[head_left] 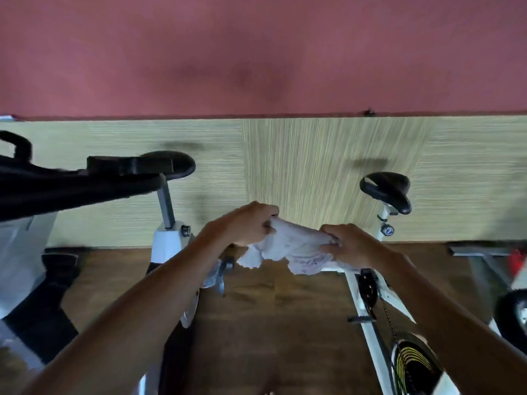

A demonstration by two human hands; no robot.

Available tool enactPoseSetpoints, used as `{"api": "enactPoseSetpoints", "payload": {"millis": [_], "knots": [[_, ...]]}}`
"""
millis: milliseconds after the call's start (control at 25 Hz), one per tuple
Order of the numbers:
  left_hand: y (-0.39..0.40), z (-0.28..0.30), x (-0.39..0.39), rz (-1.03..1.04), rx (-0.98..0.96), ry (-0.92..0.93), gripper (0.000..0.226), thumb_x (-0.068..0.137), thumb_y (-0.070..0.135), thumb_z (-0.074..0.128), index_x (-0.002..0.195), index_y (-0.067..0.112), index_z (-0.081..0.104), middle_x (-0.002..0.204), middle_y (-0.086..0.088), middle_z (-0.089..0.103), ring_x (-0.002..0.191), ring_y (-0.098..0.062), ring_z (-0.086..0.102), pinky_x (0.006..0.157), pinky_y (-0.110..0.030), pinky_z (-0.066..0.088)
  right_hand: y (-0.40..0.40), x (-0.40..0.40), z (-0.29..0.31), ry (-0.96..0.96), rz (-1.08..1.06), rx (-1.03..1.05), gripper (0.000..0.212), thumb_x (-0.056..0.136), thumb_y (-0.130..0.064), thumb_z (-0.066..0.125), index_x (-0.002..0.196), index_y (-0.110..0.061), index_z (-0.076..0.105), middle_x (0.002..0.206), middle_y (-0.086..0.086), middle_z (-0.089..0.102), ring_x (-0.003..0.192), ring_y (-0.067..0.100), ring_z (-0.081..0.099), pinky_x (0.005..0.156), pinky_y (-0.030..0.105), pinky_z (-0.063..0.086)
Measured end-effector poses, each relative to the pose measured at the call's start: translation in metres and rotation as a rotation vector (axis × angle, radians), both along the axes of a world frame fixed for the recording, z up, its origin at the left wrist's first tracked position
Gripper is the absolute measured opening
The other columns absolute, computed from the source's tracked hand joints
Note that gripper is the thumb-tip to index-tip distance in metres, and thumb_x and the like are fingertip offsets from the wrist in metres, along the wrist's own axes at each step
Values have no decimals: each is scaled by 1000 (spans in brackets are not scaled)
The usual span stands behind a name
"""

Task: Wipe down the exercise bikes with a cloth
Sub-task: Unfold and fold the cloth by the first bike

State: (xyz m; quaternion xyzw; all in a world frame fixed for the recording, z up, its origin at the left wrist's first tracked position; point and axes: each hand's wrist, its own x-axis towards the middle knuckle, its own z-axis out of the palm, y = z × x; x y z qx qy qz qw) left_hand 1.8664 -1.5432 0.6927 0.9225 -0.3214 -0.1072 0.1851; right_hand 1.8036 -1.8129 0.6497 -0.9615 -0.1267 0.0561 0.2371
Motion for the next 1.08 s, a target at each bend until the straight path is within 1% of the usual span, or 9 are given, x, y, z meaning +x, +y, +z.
{"api": "enactPoseSetpoints", "payload": {"millis": [80,160,360,560,720,880,960,1040,1080], "knots": [[1,-2,36,73,2,-33,26,98,9,64,80,19,48,69,6,53,58,4,51,57,-29,36,-5,42,-2,-99,-24,40,30,95,-12,64,76,-28,47,61,-9,51,54,0,46,58,34,41],[2,-4,68,172,-10,-80,14,96,13,67,88,13,57,70,6,56,65,-11,57,60,-32,40,-9,80,-1,-140,-57,5,21,96,-18,62,81,-25,49,66,-6,56,60,11,55,59,38,46],[-7,-18,117,528,-37,-128,32,96,35,65,73,18,53,73,0,58,71,-24,58,61,-31,42,5,163,-1,-80,-141,35,27,98,-16,57,73,-9,53,66,4,54,63,25,55,56,32,36],[-50,-32,149,807,20,-109,32,99,34,49,105,8,66,98,-13,67,90,-33,64,70,-36,45,53,254,-5,107,-134,170,33,96,-13,50,64,-6,46,55,6,46,50,22,48,41,27,31],[-57,-30,178,870,-54,-89,23,98,30,49,95,13,63,83,-6,64,77,-29,64,66,-35,51,69,304,9,179,10,291,28,95,-12,53,69,-2,58,56,8,53,52,18,48,49,26,33],[-33,-25,196,1007,-143,-118,14,96,21,54,83,16,54,80,-5,63,67,-24,59,56,-29,48,67,348,20,112,229,183,28,97,-14,53,69,-10,49,63,6,55,62,23,54,52,30,36],[3,-20,203,1072,-303,-31,14,95,20,62,83,12,64,75,0,59,61,-12,53,53,-17,40,57,379,25,88,277,115,23,95,-20,59,74,-13,52,70,4,58,71,26,58,57,31,41],[32,-7,202,1111,-695,148,15,92,20,70,79,12,67,71,-1,61,62,-14,55,62,-24,46,52,401,27,57,297,100,10,91,-27,65,94,-18,63,88,3,68,83,25,65,71,34,51],[37,-2,203,1115,-808,194,19,93,19,71,78,9,68,68,-2,61,60,-14,56,63,-30,47,56,403,28,5,352,127,20,89,-32,67,106,-21,65,100,3,70,93,24,66,80,37,54]]}}
